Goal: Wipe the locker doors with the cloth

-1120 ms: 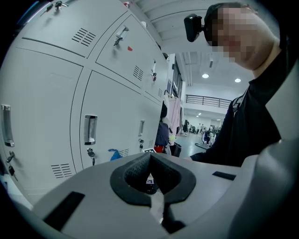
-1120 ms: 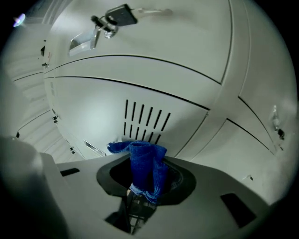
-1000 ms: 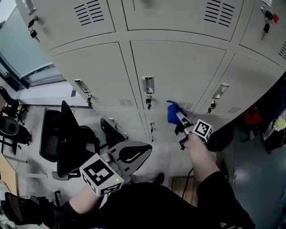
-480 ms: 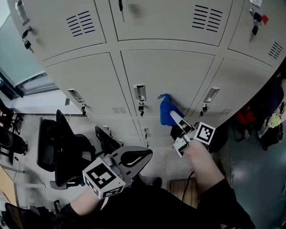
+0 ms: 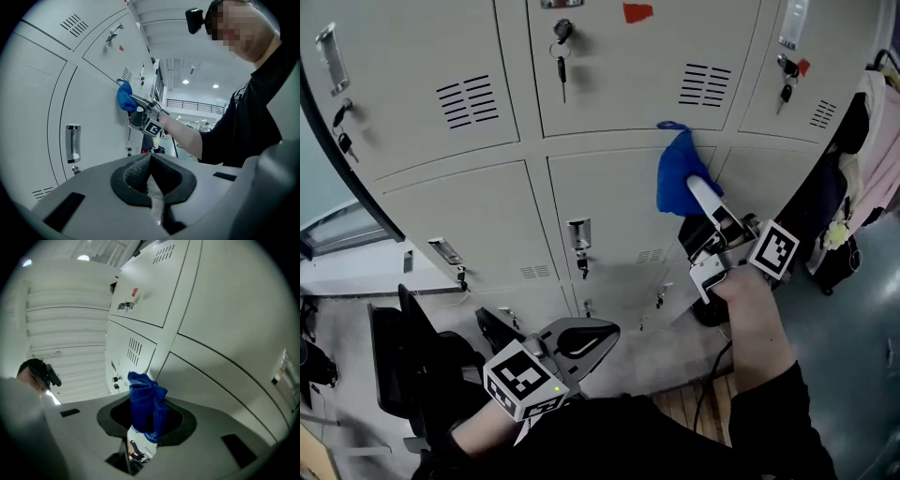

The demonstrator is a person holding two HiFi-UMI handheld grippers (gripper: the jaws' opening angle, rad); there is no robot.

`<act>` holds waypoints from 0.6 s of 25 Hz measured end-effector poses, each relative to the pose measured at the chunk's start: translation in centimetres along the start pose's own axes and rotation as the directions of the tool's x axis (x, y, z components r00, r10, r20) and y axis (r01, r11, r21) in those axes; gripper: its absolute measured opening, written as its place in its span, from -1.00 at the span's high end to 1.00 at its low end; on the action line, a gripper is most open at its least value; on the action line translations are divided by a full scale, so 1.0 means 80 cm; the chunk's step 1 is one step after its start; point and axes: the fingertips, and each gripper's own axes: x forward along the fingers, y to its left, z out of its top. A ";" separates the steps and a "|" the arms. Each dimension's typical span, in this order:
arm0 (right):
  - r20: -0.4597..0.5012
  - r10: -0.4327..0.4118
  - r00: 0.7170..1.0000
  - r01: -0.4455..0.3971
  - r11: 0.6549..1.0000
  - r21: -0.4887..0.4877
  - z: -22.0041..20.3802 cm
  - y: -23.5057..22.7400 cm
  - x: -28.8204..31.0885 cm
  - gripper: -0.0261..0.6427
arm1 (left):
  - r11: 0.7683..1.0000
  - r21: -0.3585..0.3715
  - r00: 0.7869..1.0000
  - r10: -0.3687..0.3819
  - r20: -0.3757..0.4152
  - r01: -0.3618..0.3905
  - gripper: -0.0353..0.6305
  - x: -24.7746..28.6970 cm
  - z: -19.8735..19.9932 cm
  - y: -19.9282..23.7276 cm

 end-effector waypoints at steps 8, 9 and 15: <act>0.022 -0.140 0.990 0.138 0.988 0.064 -0.026 -0.060 -0.027 0.61 | 0.999 -0.014 0.999 -0.032 0.012 0.032 0.87 -0.005 -0.006 0.015; 0.014 -0.155 0.988 0.153 0.985 0.078 -0.034 -0.071 -0.035 0.61 | 1.000 -0.015 1.000 -0.026 0.012 0.026 0.87 -0.003 -0.005 0.017; -0.039 -0.211 0.977 0.215 0.961 0.175 -0.087 -0.146 -0.076 0.61 | 1.000 0.002 1.000 0.004 -0.001 -0.004 0.87 0.022 0.010 0.021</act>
